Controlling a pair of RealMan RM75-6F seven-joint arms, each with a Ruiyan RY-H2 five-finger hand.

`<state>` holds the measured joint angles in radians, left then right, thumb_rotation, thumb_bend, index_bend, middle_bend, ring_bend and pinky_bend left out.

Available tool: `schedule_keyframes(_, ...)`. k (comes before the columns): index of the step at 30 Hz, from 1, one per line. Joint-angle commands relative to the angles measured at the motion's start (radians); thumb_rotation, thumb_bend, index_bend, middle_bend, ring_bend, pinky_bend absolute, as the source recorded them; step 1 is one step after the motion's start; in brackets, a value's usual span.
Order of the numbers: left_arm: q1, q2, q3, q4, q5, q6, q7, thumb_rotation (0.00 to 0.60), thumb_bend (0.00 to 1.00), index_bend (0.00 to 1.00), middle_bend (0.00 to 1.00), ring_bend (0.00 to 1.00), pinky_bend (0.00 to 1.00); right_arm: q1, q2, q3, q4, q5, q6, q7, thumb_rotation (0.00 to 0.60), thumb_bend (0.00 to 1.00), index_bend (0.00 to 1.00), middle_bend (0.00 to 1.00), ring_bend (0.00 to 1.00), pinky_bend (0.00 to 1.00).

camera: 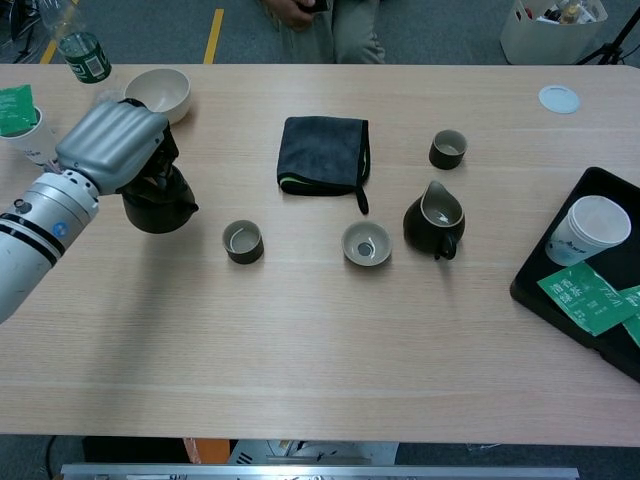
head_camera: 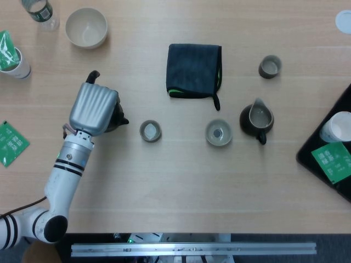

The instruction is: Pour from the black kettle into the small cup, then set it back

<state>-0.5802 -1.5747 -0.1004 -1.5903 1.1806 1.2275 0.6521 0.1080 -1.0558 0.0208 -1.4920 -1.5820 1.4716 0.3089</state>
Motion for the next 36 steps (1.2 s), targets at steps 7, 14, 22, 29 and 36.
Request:
schedule_keyframes(7, -0.026, -0.057, -0.008, 0.054, 0.033, -0.006, 0.032, 0.555, 0.25, 0.97, 1.0, 0.88, 0.24, -0.001, 0.0, 0.002, 0.009, 0.008, -0.004, 0.007, 0.6, 0.0, 0.36, 0.39, 0.23, 0.23)
schedule_keyframes(14, -0.032, -0.095, 0.004, 0.098, 0.077, 0.013, 0.065, 0.558, 0.25, 0.97, 1.0, 0.88, 0.24, -0.001, 0.0, 0.003, 0.014, 0.014, -0.011, 0.011, 0.6, 0.0, 0.36, 0.39, 0.23, 0.23)
schedule_keyframes(22, -0.034, -0.133, 0.003, 0.128, 0.098, 0.026, 0.093, 0.558, 0.25, 0.97, 1.0, 0.88, 0.24, -0.001, 0.001, 0.004, 0.016, 0.019, -0.014, 0.009, 0.6, 0.0, 0.36, 0.39, 0.23, 0.23)
schedule_keyframes(29, -0.027, -0.152, 0.012, 0.14, 0.132, 0.049, 0.126, 0.546, 0.25, 0.96, 1.0, 0.88, 0.24, -0.002, 0.0, 0.005, 0.018, 0.021, -0.016, 0.011, 0.6, 0.0, 0.36, 0.39, 0.23, 0.23)
schedule_keyframes(36, -0.02, -0.164, 0.022, 0.138, 0.152, 0.056, 0.153, 0.54, 0.25, 0.96, 1.0, 0.88, 0.24, -0.004, -0.002, 0.004, 0.022, 0.02, -0.014, 0.013, 0.6, 0.0, 0.36, 0.39, 0.23, 0.23)
